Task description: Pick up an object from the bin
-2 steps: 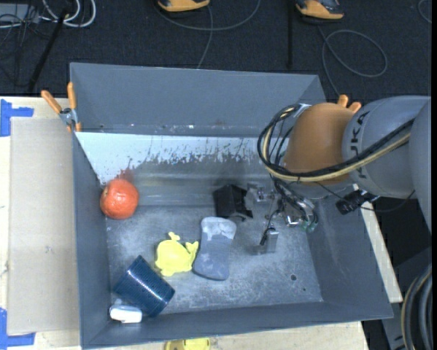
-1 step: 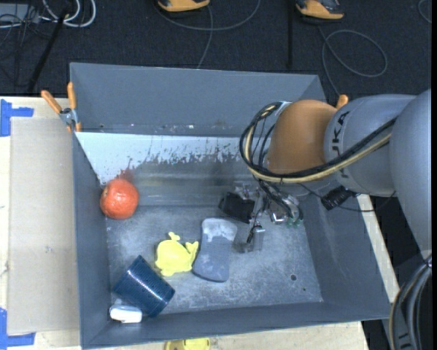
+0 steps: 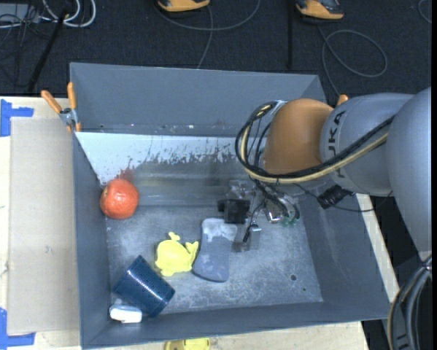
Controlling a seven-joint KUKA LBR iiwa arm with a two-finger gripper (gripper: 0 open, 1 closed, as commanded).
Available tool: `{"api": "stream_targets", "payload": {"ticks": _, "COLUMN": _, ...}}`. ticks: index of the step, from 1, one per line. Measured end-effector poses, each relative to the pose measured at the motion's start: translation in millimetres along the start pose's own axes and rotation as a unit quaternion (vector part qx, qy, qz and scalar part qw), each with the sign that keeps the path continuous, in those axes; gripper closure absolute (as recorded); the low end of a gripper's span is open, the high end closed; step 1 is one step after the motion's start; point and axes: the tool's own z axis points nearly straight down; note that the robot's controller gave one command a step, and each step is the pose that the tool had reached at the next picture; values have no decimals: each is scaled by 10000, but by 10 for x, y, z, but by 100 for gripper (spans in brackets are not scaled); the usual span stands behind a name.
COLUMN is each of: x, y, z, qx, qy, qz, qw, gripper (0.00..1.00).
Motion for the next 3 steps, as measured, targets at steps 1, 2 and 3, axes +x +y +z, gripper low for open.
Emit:
{"api": "stream_targets", "payload": {"ticks": 1, "x": 134, "y": -505, "z": 5, "qx": 13, "qy": -26, "qz": -30, "qw": 10000, "gripper": 100}}
{"api": "stream_targets", "payload": {"ticks": 2, "x": 134, "y": -505, "z": 5, "qx": 13, "qy": -26, "qz": -31, "qw": 10000, "gripper": 100}}
{"api": "stream_targets", "payload": {"ticks": 3, "x": 164, "y": -622, "z": -1587, "qx": 2, "qy": -16, "qz": 377, "qw": 9993, "gripper": 100}}
